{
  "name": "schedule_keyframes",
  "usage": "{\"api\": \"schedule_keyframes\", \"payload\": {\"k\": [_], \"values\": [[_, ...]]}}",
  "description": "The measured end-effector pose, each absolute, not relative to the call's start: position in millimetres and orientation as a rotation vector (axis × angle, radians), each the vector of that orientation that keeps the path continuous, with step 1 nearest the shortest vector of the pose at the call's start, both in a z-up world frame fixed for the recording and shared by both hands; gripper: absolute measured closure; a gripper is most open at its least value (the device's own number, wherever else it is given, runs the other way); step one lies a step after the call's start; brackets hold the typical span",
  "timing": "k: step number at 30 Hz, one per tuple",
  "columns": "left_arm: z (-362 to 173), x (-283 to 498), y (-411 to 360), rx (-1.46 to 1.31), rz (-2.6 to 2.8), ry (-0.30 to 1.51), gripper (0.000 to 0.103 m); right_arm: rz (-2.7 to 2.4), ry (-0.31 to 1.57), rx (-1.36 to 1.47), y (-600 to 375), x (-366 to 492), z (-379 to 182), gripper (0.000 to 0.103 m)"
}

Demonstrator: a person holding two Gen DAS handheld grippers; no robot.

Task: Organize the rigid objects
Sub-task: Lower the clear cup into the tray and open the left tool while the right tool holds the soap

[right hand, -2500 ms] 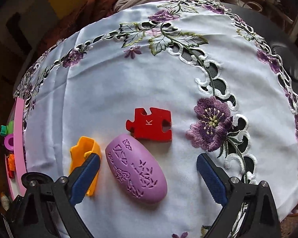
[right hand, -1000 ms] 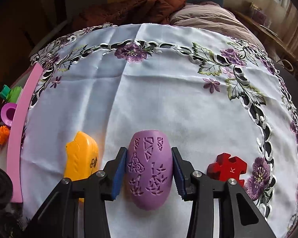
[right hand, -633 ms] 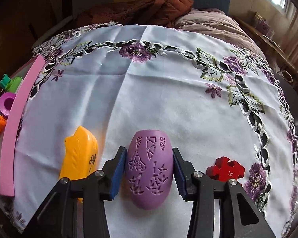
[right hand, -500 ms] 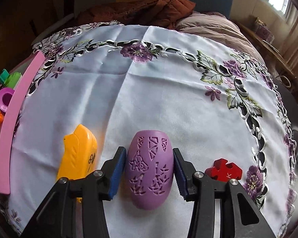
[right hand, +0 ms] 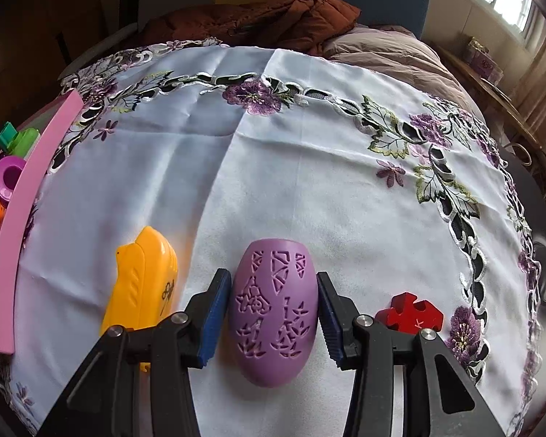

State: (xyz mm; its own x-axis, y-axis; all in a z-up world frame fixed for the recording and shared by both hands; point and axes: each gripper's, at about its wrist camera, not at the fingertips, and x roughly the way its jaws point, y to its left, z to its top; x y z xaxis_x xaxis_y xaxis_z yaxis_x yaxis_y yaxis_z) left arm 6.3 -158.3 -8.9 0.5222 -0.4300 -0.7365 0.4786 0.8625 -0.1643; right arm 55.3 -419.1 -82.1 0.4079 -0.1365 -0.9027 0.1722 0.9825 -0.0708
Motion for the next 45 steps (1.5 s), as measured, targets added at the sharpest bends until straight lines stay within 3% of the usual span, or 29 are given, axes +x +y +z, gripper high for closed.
{"api": "schedule_keyframes", "payload": {"k": [24,45], "values": [[-33.9,20.6,6.9,-0.211,-0.282,0.968,0.061,-0.187,1.125,-0.053,-411.3,54.2,-80.4,0.059],[-60.3,47.0,-23.5,-0.088,-0.268,1.002,0.06,-0.192,1.126,-0.058,-411.8,54.0,-80.0,0.059]]}}
